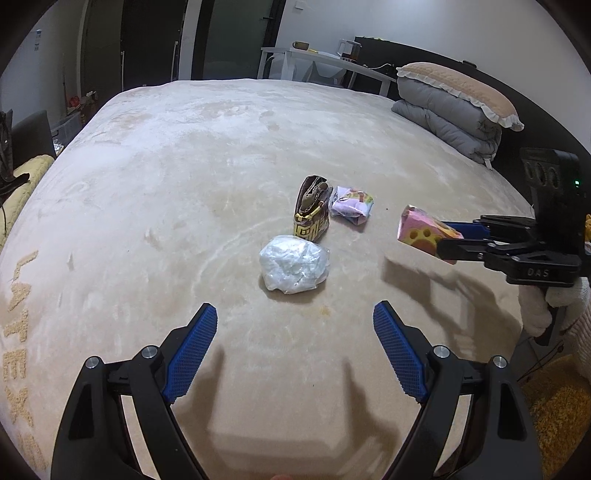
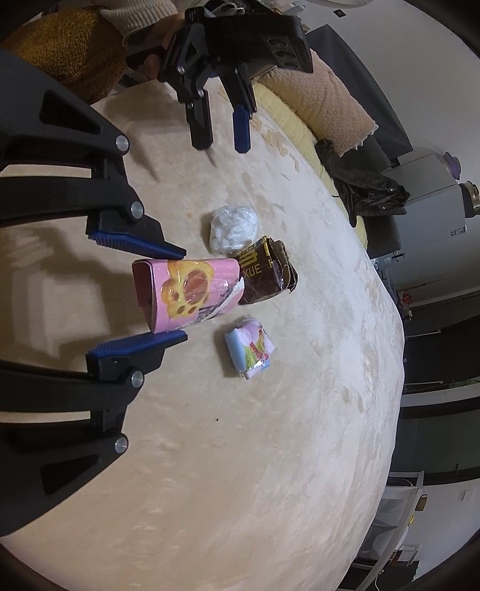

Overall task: Collect trash
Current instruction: 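Grasp the second pink cookie box with the right tool, then grasp the clear plastic bag with the left tool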

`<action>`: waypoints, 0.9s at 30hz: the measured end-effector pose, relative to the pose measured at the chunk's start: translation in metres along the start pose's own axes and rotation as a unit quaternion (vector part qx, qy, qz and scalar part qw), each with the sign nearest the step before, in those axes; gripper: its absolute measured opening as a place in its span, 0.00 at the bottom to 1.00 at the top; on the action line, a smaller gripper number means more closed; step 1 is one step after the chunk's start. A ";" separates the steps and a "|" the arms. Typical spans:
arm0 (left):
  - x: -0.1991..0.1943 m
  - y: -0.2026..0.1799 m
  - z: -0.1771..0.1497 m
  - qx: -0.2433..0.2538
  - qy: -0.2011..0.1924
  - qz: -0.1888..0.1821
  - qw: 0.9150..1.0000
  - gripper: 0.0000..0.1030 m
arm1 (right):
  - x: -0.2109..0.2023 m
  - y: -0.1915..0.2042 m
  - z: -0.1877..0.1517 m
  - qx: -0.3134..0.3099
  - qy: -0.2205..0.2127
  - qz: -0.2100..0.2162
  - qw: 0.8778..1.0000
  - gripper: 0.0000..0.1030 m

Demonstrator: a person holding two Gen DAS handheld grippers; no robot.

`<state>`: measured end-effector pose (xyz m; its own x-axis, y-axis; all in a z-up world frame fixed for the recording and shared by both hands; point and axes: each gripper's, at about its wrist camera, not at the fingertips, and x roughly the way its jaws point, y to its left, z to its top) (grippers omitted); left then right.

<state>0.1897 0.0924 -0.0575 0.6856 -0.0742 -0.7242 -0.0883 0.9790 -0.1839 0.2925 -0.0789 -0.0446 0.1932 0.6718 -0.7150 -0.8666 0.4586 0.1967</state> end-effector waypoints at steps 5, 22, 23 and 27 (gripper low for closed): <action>0.027 -0.003 0.009 0.002 0.010 0.010 1.000 0.83 | -0.017 -0.002 -0.006 0.000 -0.010 0.004 1.000 0.38; 0.072 0.000 0.028 -0.027 0.020 0.030 0.999 0.66 | -0.041 -0.005 -0.016 -0.005 -0.028 0.006 1.000 0.38; 0.073 -0.001 0.029 -0.024 0.022 0.029 0.999 0.62 | -0.041 -0.005 -0.016 -0.005 -0.028 0.006 1.000 0.38; 0.071 -0.005 0.029 -0.014 0.020 0.032 0.999 0.53 | -0.042 -0.004 -0.016 -0.004 -0.029 0.004 1.000 0.38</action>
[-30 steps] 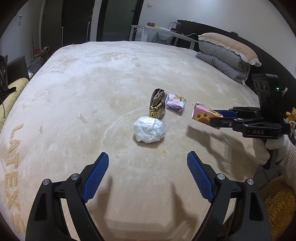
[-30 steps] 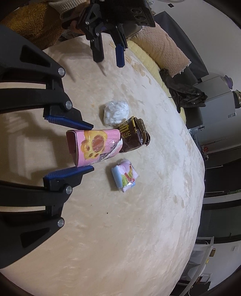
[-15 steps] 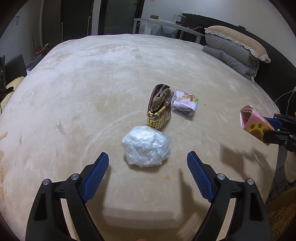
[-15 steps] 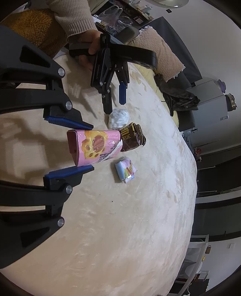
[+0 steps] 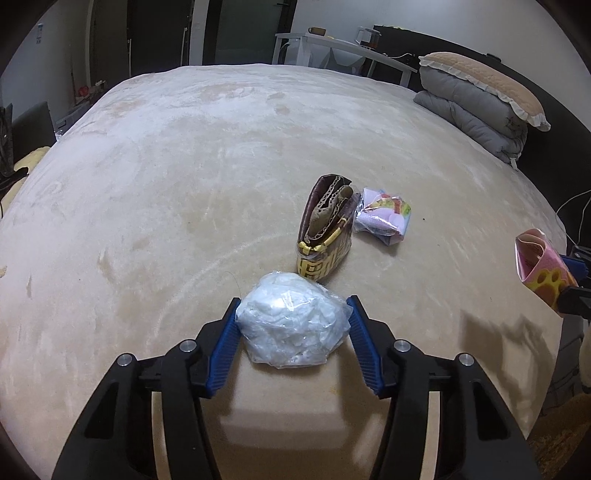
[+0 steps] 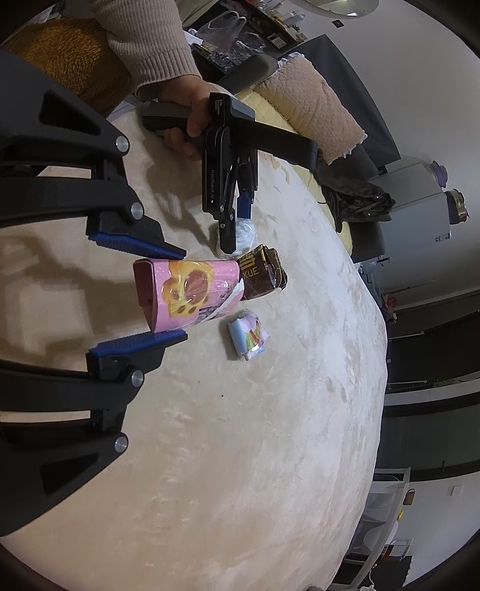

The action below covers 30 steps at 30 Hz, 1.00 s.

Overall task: Collect trash
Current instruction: 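Grasp the clear plastic bag with the left tool, then carry the clear bag and pink cookie box down over the black bin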

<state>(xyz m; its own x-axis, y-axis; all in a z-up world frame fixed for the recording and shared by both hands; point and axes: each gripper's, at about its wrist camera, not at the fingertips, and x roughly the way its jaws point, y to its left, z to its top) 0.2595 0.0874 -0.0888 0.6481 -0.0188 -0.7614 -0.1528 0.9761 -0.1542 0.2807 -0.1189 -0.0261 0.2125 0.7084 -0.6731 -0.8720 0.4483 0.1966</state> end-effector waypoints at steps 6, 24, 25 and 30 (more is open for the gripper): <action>-0.021 -0.003 -0.005 -0.001 -0.013 -0.004 1.000 0.52 | -0.009 0.005 -0.001 0.006 -0.009 -0.006 1.000 0.38; -0.134 -0.034 -0.042 0.005 -0.094 -0.033 0.995 0.52 | -0.043 0.053 -0.023 0.023 -0.028 -0.004 0.999 0.38; -0.139 -0.037 -0.045 0.007 -0.097 -0.035 0.995 0.52 | -0.046 0.059 -0.027 0.020 -0.028 -0.002 0.999 0.38; -0.160 -0.047 -0.064 0.015 -0.103 -0.045 0.993 0.52 | -0.060 0.082 -0.045 0.022 -0.034 0.010 0.999 0.38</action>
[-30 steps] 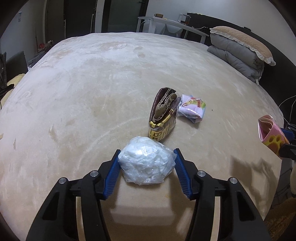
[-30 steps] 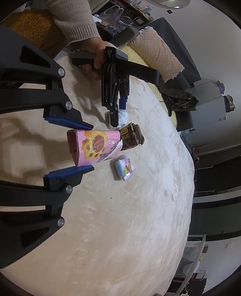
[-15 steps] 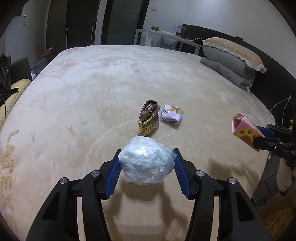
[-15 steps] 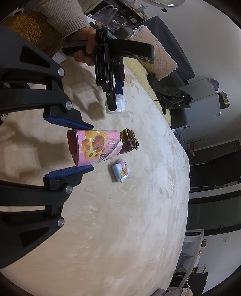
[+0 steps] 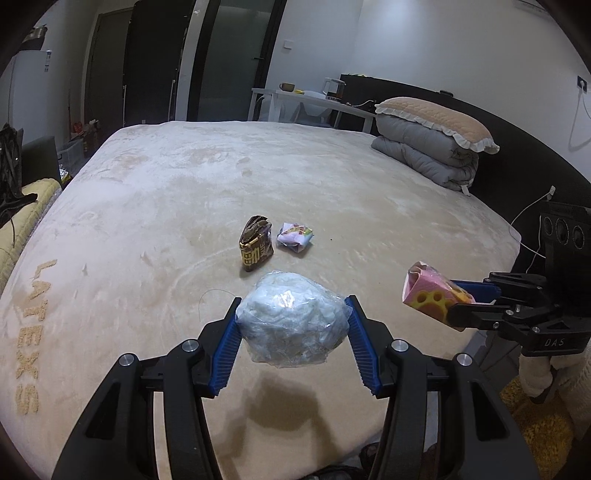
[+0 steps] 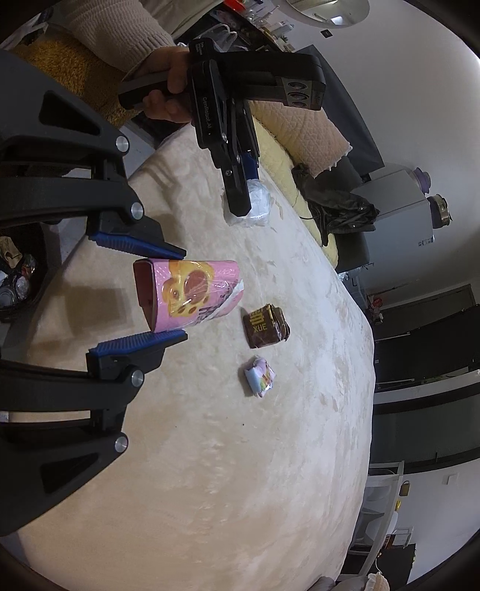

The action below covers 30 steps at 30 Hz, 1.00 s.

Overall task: Collect trash
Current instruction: 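Carry the clear bag and pink cookie box down over the black bin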

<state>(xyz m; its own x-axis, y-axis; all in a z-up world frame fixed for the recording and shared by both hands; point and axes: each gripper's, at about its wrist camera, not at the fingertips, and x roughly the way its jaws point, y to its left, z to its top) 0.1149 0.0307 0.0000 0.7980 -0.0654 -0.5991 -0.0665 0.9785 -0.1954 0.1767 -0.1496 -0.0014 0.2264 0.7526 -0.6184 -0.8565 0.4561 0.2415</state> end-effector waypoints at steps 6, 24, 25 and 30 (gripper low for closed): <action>-0.033 -0.011 -0.023 -0.003 -0.008 -0.010 1.000 0.52 | -0.014 0.022 -0.020 0.000 -0.007 0.013 1.000 0.38; -0.078 -0.031 -0.085 -0.026 0.007 -0.037 0.999 0.52 | -0.036 0.054 -0.070 0.018 0.001 0.043 0.999 0.38; -0.079 -0.032 -0.088 -0.026 0.009 -0.039 0.999 0.51 | -0.037 0.056 -0.073 0.019 0.003 0.045 0.999 0.38; -0.085 -0.041 -0.103 -0.027 0.019 -0.048 0.998 0.52 | -0.039 0.063 -0.088 0.025 0.014 0.052 0.998 0.38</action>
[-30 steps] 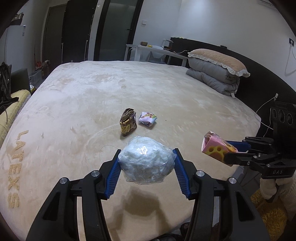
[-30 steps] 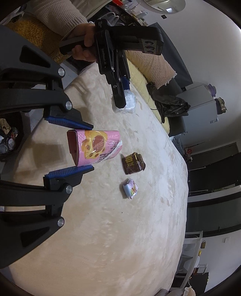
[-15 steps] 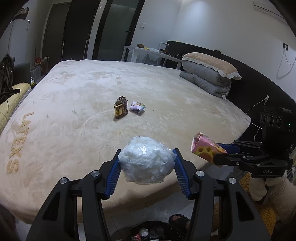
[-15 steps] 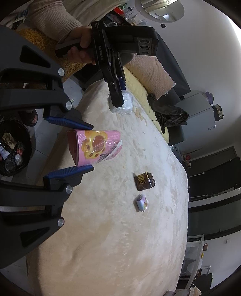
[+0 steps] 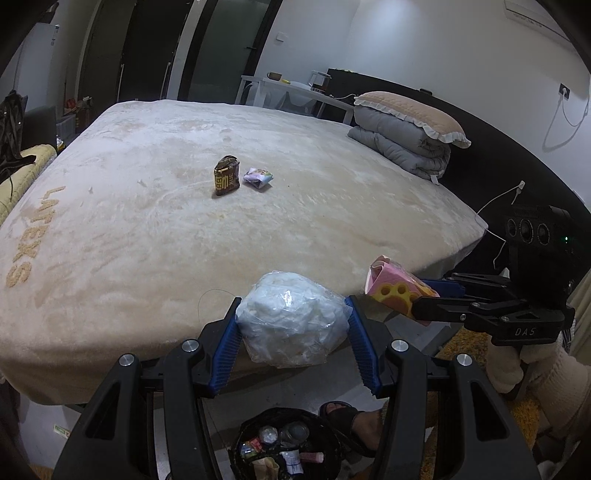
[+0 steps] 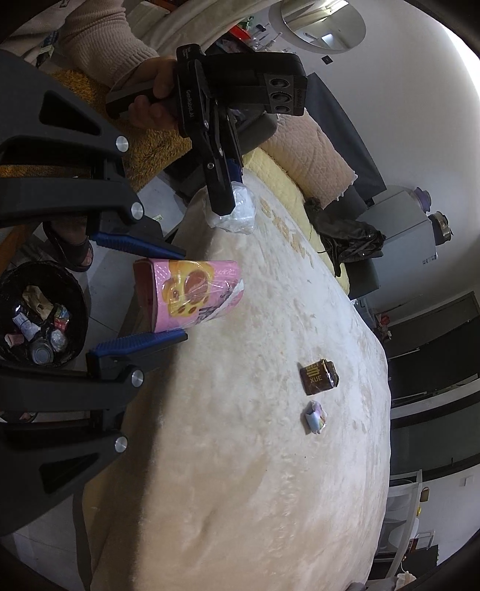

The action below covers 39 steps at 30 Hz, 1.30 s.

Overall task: Collect trash
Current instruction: 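Carry the clear bag and pink cookie box down over the black bin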

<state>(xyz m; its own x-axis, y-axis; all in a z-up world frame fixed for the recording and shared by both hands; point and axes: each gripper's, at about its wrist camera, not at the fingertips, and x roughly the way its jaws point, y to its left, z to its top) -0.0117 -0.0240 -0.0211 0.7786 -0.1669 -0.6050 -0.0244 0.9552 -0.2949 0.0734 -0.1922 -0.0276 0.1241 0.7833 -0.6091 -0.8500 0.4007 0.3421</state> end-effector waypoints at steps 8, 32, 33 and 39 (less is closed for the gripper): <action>0.002 -0.008 -0.023 -0.004 0.029 -0.013 0.999 0.51 | -0.002 0.007 -0.023 0.014 0.022 0.007 1.000 0.38; 0.069 0.007 -0.094 -0.094 0.243 -0.032 0.965 0.51 | 0.058 -0.026 -0.082 0.112 0.234 -0.001 0.966 0.38; 0.074 0.009 -0.098 -0.100 0.256 -0.034 0.961 0.51 | 0.062 -0.028 -0.085 0.120 0.248 -0.001 0.961 0.38; 0.093 0.014 -0.115 -0.119 0.311 -0.041 0.942 0.51 | 0.086 -0.038 -0.103 0.158 0.315 -0.004 0.936 0.38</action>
<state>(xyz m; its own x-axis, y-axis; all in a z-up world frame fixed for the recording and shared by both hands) -0.0120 -0.0539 -0.1666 0.2669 -0.4197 -0.8675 -0.1786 0.8630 -0.4725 0.0639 -0.1890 -0.1671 -0.2816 0.3848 -0.8790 -0.6434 0.6039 0.4705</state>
